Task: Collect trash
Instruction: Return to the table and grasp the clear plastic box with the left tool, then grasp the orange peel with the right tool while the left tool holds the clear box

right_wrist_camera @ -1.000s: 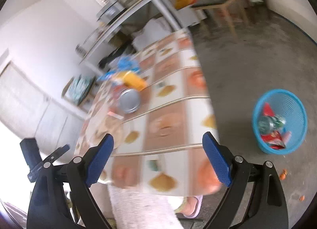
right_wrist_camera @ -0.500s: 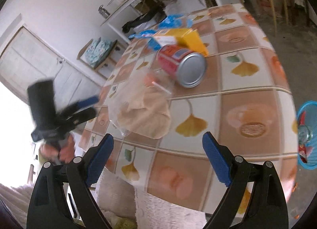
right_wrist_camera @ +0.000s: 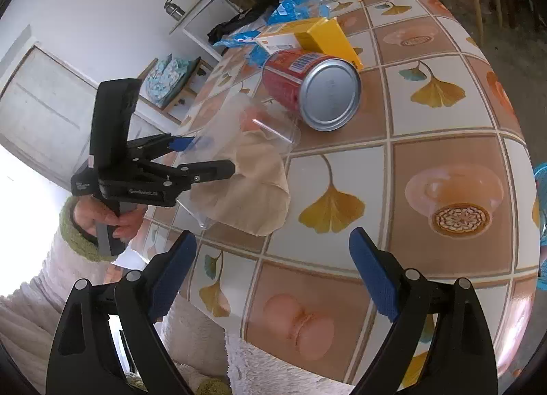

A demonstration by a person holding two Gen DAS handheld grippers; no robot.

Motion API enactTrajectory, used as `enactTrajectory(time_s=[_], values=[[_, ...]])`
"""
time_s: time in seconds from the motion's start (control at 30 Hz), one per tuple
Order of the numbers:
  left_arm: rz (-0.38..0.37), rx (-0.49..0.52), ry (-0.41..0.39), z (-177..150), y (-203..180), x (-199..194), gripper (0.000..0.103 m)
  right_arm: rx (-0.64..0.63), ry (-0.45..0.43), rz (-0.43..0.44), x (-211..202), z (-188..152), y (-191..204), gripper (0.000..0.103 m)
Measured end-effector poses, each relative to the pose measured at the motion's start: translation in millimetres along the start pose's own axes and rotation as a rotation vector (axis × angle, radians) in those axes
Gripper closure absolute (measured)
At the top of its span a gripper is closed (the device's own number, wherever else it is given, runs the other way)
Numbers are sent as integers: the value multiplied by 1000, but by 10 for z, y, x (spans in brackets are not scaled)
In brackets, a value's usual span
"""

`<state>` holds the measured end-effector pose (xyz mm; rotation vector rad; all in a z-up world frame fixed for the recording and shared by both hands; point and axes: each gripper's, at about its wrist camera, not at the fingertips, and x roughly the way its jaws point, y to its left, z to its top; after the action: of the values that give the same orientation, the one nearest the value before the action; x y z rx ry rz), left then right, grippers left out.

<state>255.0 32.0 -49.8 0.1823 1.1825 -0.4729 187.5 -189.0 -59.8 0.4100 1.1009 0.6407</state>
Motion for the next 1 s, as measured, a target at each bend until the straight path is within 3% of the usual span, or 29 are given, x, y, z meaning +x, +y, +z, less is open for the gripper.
enactTrajectory(time_s=[0.23,0.4,0.57,0.7,1.0], values=[[2,-34,-54,-62,26,-202,19,2,-7,12,-32,-14,-28,15],[-32,-122,-133,-215,140,-494,19,0,-20,12,-84,-11,-19,15],[-99,-293,-267,-505,373,-869,19,-7,-33,14,-144,-2,26,15],[-85,-424,-364,-856,528,-1064,19,-13,-26,34,-110,19,100,15],[-47,-688,-446,-1648,718,-1058,19,-23,34,51,271,288,439,15]])
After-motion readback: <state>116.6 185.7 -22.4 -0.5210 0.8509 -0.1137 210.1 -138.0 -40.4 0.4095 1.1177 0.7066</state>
